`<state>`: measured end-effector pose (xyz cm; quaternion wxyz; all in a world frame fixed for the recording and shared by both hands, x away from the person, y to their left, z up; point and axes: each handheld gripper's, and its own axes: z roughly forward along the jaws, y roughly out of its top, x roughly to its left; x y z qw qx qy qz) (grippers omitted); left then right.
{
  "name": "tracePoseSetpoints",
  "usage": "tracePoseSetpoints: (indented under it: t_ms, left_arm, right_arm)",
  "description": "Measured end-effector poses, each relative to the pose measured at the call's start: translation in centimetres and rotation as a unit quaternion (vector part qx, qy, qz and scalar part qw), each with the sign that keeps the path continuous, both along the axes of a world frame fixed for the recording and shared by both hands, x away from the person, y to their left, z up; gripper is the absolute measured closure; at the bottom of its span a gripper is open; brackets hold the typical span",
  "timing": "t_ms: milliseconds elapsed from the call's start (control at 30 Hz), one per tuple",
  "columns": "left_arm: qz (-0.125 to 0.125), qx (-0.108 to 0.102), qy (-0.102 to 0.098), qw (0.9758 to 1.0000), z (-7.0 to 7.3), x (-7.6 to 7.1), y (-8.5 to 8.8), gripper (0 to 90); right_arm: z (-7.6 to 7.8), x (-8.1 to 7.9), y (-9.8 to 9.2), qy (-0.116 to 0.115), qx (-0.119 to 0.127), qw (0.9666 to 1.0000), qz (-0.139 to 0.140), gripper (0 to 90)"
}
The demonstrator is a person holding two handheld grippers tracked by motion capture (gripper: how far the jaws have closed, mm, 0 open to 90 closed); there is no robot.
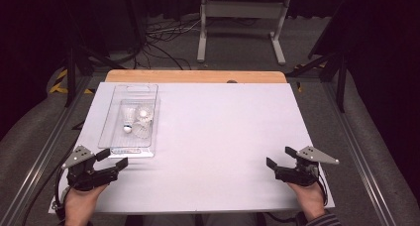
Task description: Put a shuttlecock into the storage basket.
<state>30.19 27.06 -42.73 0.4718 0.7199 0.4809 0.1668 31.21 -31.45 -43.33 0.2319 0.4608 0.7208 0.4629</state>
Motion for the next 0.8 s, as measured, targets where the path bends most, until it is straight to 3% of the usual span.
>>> tracePoseSetpoints:
  t_ms: [367, 800]
  left_arm:
    - [-0.003, -0.012, 0.008, 0.9999, -0.28, -0.04, 0.31, 22.7]
    - [-0.006, -0.008, 0.008, 0.9999, -0.34, -0.07, 0.18, 22.7]
  right_arm:
    - [0.01, -0.09, 0.02, 0.001, 0.0, 1.0, 0.0, 13.3]
    - [0.08, -0.28, -0.02, -0.002, 0.002, 1.0, 0.003, 13.3]
